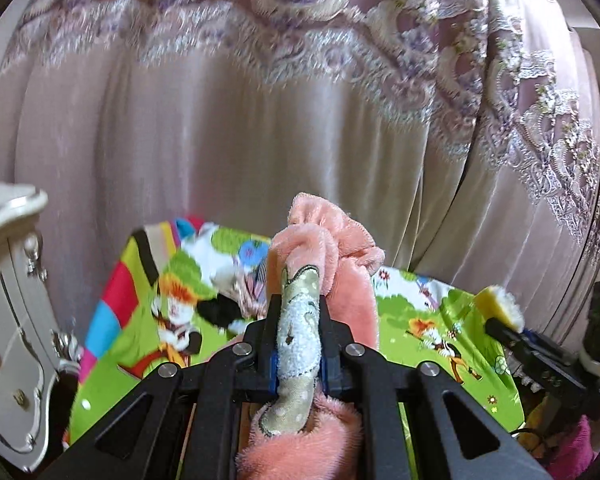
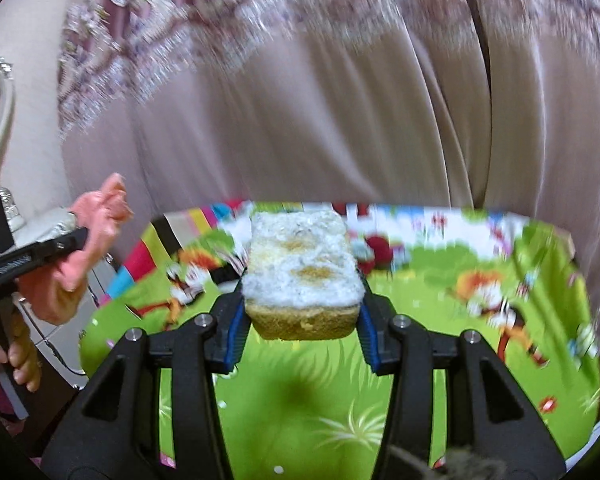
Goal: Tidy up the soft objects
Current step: 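Carry the slipper and sponge to the purple box and open both tools, then move both tools back over the pile on the mat, then grasp the dark green knitted sock with the right tool while the left tool grasps the grey pouch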
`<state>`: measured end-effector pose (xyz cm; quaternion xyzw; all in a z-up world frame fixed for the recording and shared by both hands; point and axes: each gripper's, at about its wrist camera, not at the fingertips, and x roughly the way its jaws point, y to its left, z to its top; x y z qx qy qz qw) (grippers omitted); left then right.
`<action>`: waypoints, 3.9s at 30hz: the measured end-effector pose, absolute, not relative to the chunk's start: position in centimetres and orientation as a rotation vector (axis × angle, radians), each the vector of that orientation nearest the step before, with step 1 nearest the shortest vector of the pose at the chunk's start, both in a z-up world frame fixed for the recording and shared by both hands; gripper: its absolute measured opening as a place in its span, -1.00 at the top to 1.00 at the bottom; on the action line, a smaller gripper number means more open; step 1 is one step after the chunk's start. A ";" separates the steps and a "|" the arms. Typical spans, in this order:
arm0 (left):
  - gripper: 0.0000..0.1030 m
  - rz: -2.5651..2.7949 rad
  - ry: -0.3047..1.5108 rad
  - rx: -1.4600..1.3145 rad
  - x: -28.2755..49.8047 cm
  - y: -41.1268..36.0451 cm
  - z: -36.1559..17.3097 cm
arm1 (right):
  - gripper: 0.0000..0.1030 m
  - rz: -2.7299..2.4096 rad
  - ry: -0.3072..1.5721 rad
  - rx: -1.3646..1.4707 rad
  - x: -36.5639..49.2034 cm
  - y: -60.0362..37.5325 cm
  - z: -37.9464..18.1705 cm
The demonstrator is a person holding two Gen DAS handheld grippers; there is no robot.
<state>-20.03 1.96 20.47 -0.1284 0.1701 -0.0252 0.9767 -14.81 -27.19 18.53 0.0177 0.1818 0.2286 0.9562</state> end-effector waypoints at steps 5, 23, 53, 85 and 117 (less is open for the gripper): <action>0.72 -0.048 0.283 -0.212 -21.5 0.9 23.0 | 0.02 0.484 0.266 0.008 -17.7 -27.0 22.2; 0.71 -0.140 0.062 0.015 -25.6 -7.0 29.5 | 0.00 0.389 0.038 -0.135 -26.3 -30.2 29.0; 0.17 -1.001 0.500 0.309 -26.5 -37.5 19.5 | -0.15 -0.232 0.450 -0.055 -35.0 -54.6 18.5; -0.64 0.111 0.753 -0.041 -6.6 3.6 3.4 | -0.80 0.426 0.963 0.039 -8.3 -29.8 5.9; -0.88 0.051 0.819 -0.368 -5.4 8.2 1.0 | 0.80 0.466 0.867 0.189 4.0 -20.9 5.7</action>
